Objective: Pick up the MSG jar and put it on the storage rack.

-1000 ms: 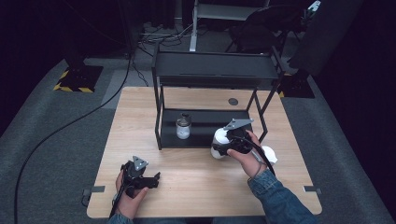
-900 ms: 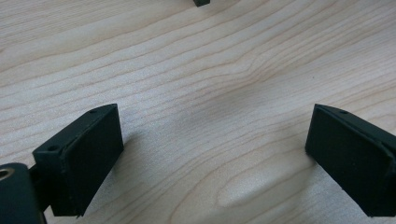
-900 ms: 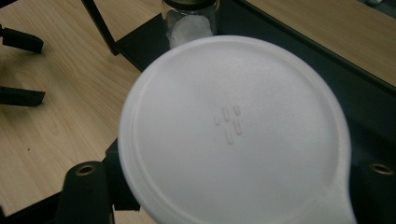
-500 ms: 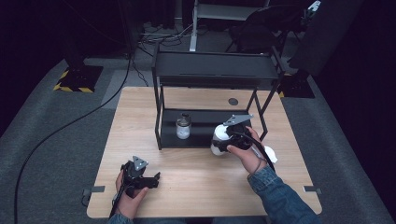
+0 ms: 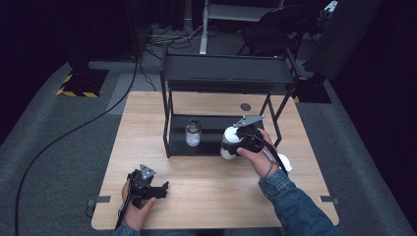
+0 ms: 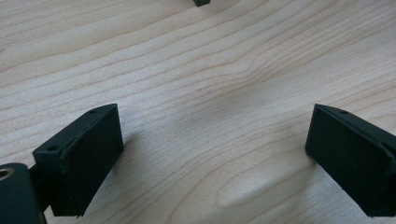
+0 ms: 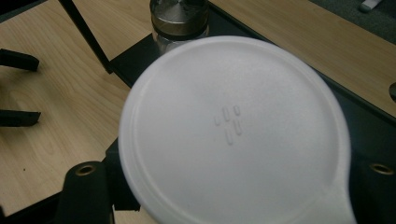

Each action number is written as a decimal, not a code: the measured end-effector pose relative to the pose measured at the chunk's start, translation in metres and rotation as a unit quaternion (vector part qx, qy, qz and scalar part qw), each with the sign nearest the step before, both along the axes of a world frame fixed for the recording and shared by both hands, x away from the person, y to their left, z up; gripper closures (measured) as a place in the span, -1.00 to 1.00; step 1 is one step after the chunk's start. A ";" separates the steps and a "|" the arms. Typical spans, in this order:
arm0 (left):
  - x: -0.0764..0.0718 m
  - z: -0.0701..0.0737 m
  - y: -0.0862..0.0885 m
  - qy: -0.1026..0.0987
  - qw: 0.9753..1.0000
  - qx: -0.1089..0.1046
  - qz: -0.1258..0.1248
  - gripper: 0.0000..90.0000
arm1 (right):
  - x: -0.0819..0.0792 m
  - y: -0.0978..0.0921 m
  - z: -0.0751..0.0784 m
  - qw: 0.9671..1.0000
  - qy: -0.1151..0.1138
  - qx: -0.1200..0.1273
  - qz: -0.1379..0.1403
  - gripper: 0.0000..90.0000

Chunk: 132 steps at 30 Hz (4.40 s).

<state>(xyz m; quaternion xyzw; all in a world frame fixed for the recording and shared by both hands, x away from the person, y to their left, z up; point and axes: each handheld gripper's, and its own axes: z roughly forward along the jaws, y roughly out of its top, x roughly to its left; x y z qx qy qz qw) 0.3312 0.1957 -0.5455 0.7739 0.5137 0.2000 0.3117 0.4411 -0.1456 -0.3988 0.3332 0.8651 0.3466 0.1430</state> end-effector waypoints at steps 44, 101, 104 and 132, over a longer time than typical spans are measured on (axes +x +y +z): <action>0.000 0.000 0.000 0.000 1.000 0.001 -0.001 -0.91 | 0.038 0.010 0.006 1.000 -0.006 0.004 -0.022 -0.31; 0.000 0.000 0.000 0.001 1.000 0.000 -0.001 -0.92 | 0.073 0.028 -0.038 0.999 0.017 -0.016 -0.041 -0.31; 0.000 0.000 0.000 0.001 1.000 0.000 -0.001 -0.92 | 0.073 0.028 -0.039 0.999 0.019 -0.014 -0.042 -0.31; 0.000 0.000 0.000 0.001 1.000 0.000 -0.001 -0.92 | 0.067 0.026 -0.029 0.998 -0.003 0.007 -0.057 -0.72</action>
